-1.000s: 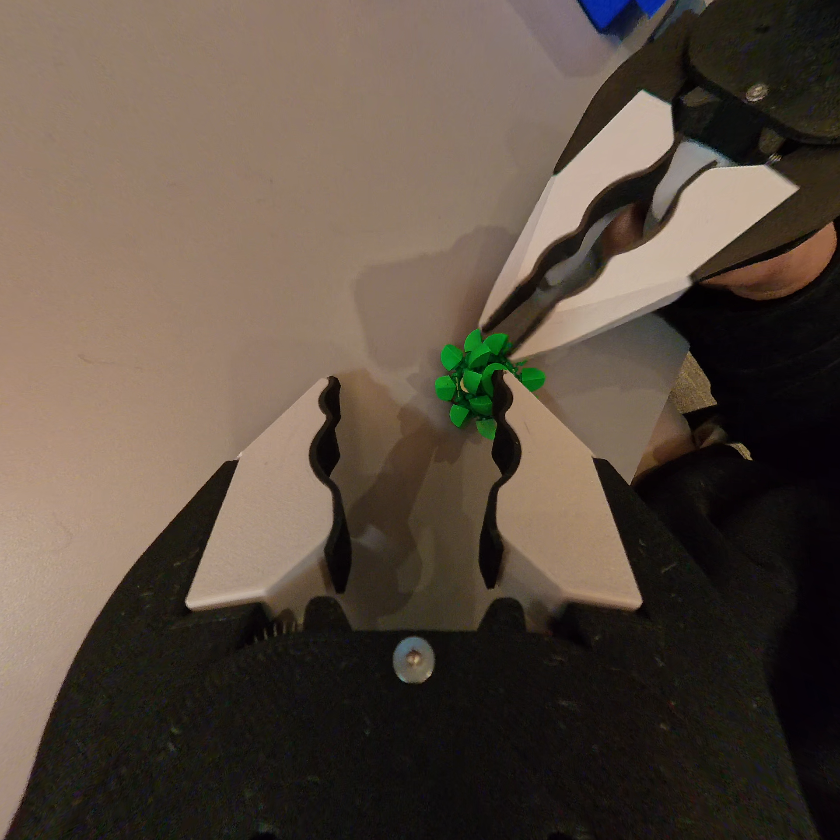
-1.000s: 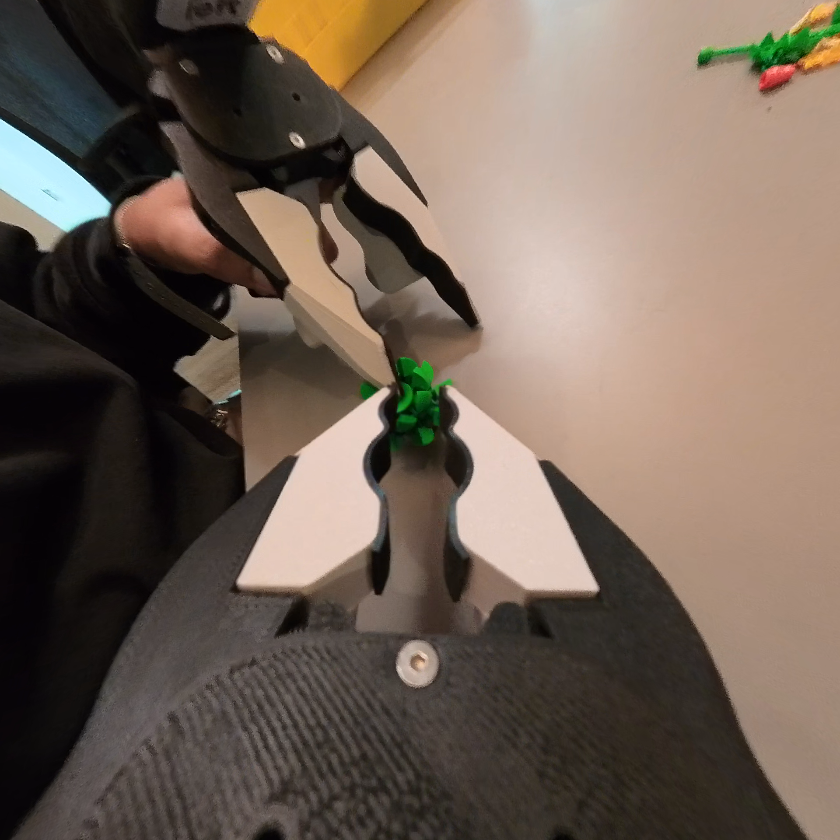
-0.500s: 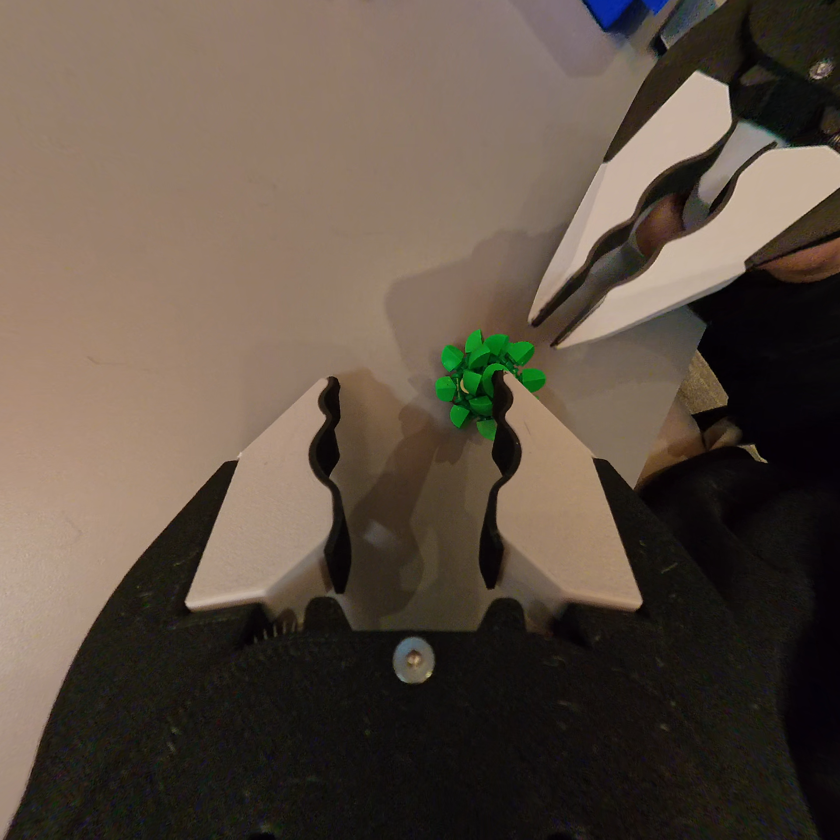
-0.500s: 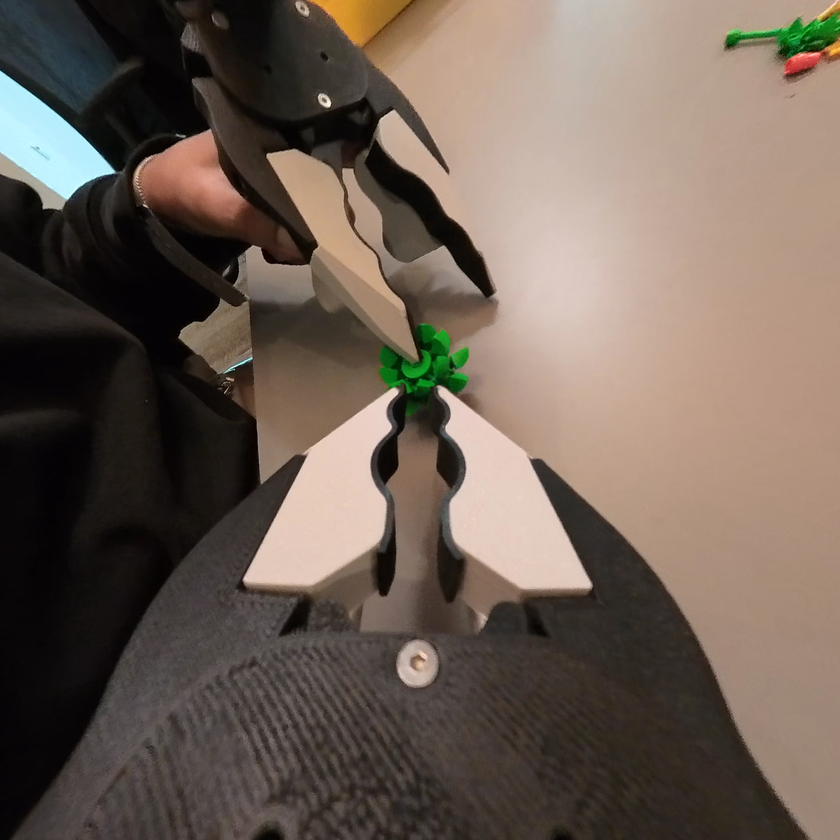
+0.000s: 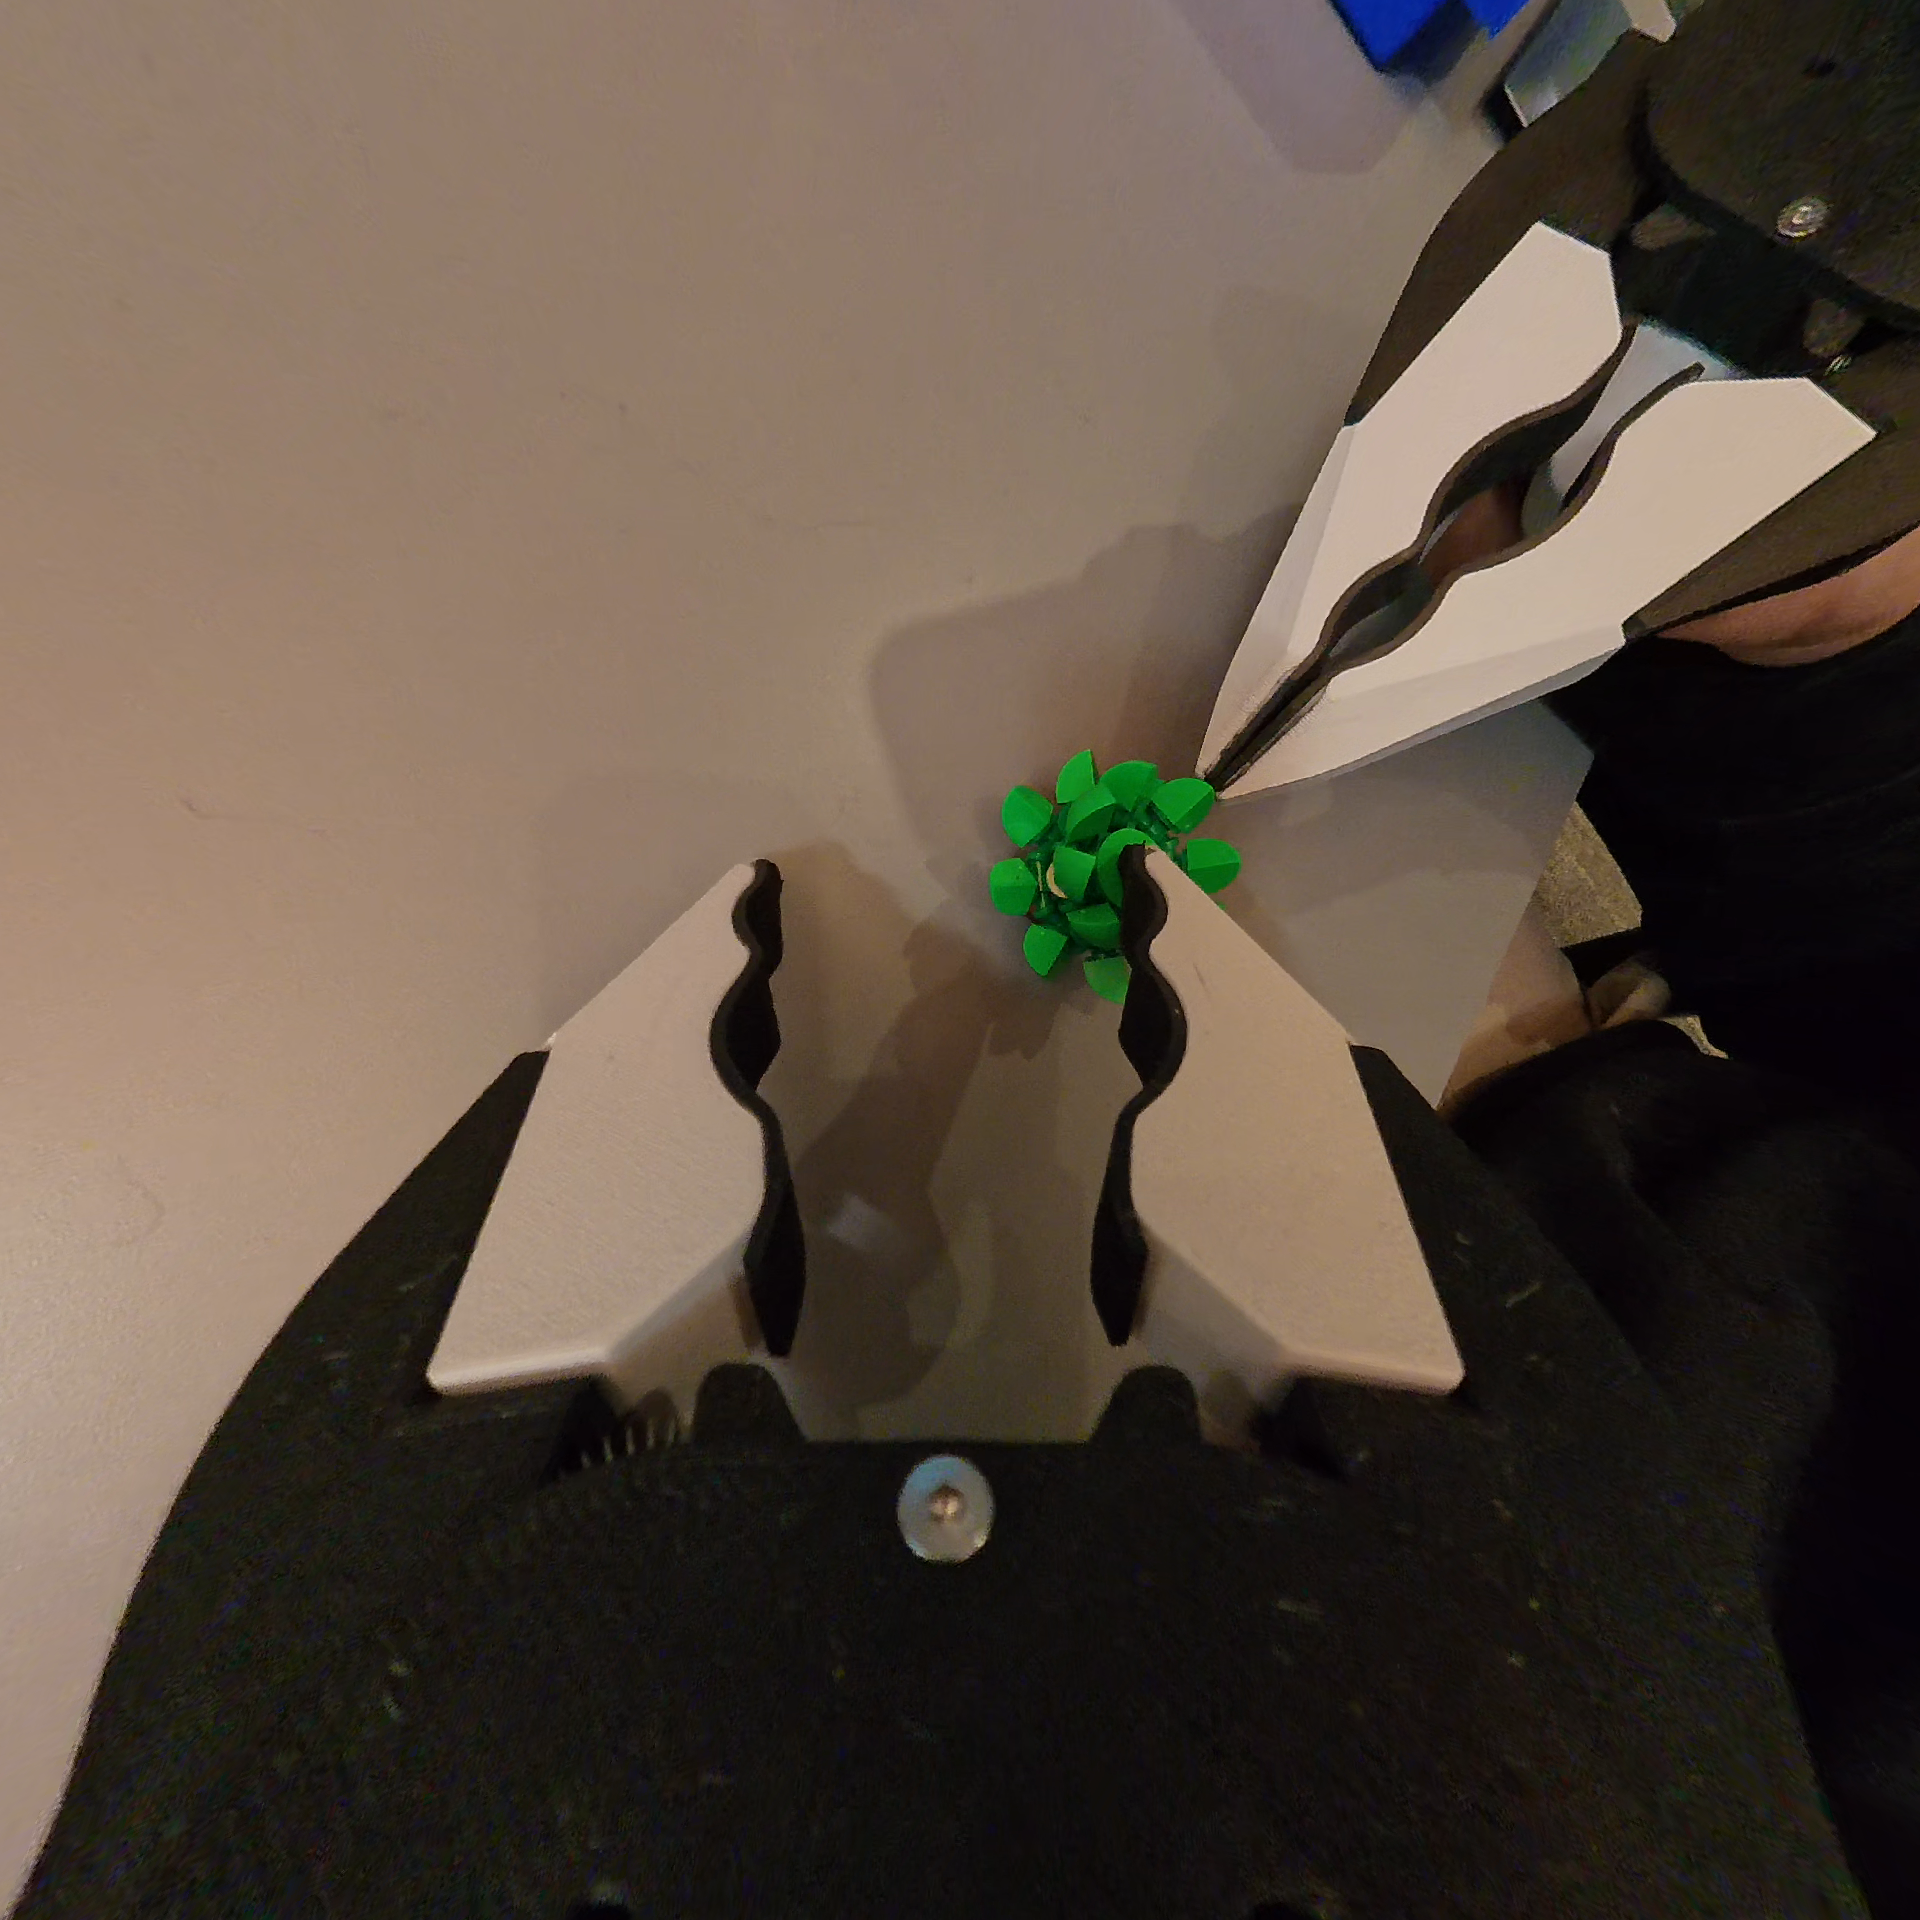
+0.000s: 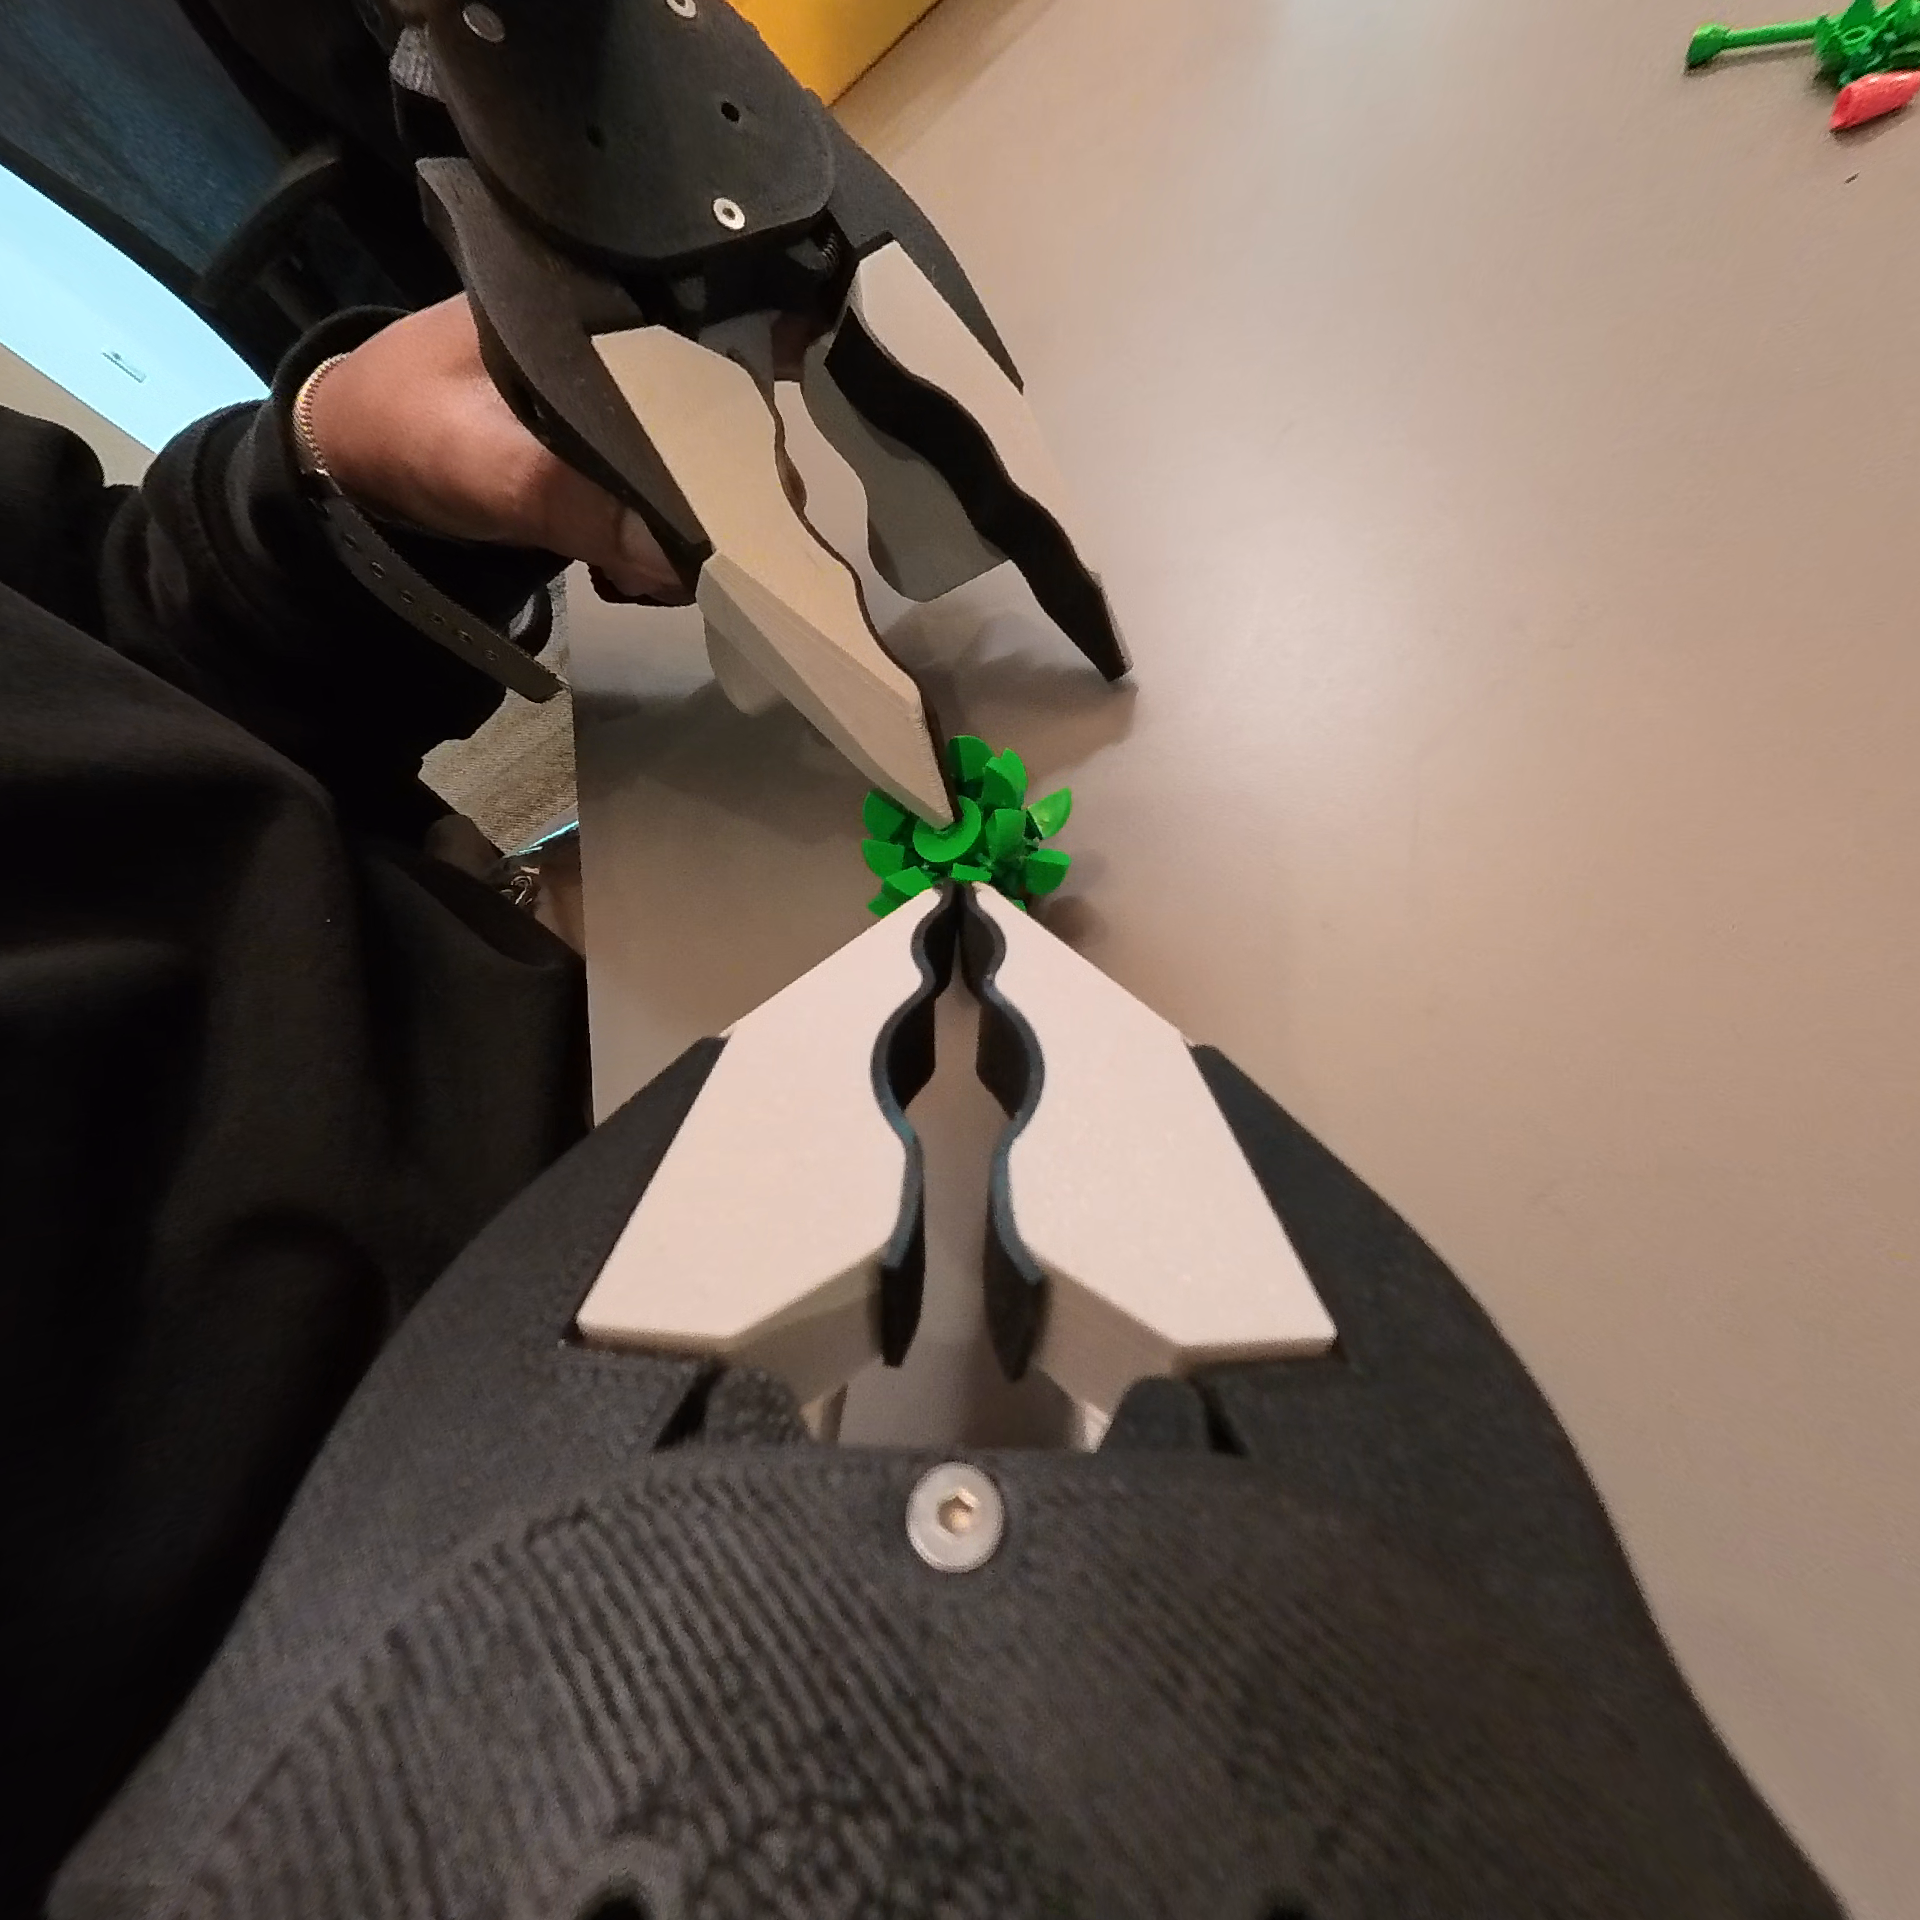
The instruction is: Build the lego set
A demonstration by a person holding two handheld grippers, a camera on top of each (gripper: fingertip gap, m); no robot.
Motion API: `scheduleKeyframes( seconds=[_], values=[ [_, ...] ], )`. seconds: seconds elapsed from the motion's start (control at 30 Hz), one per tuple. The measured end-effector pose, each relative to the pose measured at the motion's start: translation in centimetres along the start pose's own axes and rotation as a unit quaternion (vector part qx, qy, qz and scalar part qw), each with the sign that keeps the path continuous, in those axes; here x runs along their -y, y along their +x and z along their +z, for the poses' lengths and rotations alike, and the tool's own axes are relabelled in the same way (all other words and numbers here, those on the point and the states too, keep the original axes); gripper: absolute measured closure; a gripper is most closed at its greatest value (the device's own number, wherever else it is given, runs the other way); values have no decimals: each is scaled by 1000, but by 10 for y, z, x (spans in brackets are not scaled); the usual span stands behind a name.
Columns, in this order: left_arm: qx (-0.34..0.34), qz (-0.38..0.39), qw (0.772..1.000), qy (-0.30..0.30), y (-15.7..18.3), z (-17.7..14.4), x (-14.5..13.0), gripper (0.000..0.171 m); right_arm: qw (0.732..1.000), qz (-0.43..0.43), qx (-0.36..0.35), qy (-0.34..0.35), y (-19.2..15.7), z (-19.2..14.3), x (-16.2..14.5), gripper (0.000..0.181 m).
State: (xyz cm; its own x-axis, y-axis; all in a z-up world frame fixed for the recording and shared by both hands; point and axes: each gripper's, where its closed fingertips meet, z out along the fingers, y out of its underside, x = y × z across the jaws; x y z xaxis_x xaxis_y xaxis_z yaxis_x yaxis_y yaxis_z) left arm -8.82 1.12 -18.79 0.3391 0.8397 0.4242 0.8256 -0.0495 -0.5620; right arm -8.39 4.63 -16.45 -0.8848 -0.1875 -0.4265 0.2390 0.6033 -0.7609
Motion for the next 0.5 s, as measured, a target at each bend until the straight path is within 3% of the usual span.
scheduleKeyframes(
  seconds=[0.5],
  values=[
    [2, 3, 1000, 1, 0, 0, 0, 104, 1000, 4, 2, 20, 0, -4, 7, 180]
  ],
)
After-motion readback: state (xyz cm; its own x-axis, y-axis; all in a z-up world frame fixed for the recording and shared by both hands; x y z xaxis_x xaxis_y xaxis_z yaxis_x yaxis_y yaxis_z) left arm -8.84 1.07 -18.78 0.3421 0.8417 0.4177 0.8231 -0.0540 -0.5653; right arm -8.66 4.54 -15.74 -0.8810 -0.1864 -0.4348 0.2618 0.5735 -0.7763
